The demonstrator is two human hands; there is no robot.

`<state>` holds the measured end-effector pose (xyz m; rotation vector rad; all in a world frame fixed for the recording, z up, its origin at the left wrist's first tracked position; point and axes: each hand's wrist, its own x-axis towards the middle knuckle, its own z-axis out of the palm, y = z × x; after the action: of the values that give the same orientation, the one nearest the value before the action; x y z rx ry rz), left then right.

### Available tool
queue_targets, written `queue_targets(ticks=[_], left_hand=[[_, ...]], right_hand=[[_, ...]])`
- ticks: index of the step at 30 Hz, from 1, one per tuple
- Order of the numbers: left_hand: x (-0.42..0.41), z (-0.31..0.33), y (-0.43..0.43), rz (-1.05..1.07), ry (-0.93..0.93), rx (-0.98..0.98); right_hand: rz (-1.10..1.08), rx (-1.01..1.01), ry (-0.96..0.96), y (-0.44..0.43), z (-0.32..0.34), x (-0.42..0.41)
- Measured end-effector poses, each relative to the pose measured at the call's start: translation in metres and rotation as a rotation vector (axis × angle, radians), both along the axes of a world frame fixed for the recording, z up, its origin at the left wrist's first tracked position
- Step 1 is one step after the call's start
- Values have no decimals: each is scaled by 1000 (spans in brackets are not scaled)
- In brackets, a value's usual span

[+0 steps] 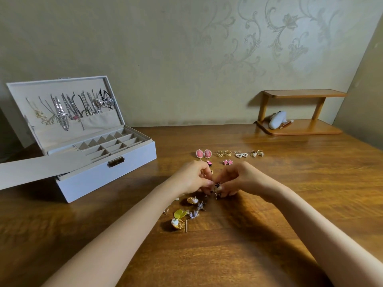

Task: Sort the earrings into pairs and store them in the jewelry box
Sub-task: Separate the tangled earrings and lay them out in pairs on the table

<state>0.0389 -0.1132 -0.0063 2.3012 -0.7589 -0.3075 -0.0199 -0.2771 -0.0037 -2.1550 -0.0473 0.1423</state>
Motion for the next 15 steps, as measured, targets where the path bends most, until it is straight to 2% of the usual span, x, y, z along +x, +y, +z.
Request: queue_targets(ticks=[2,7,15], left_hand=[[4,-3,-1,21,-92,73],[11,-7,0,65,-157,125],[14,-13,-4,100,-184,98]], right_hand=[[-32,-35,-25,1,-2,4],[-90,-96,-74,4,-6,13],[-151,-202,-155,9,-14,21]])
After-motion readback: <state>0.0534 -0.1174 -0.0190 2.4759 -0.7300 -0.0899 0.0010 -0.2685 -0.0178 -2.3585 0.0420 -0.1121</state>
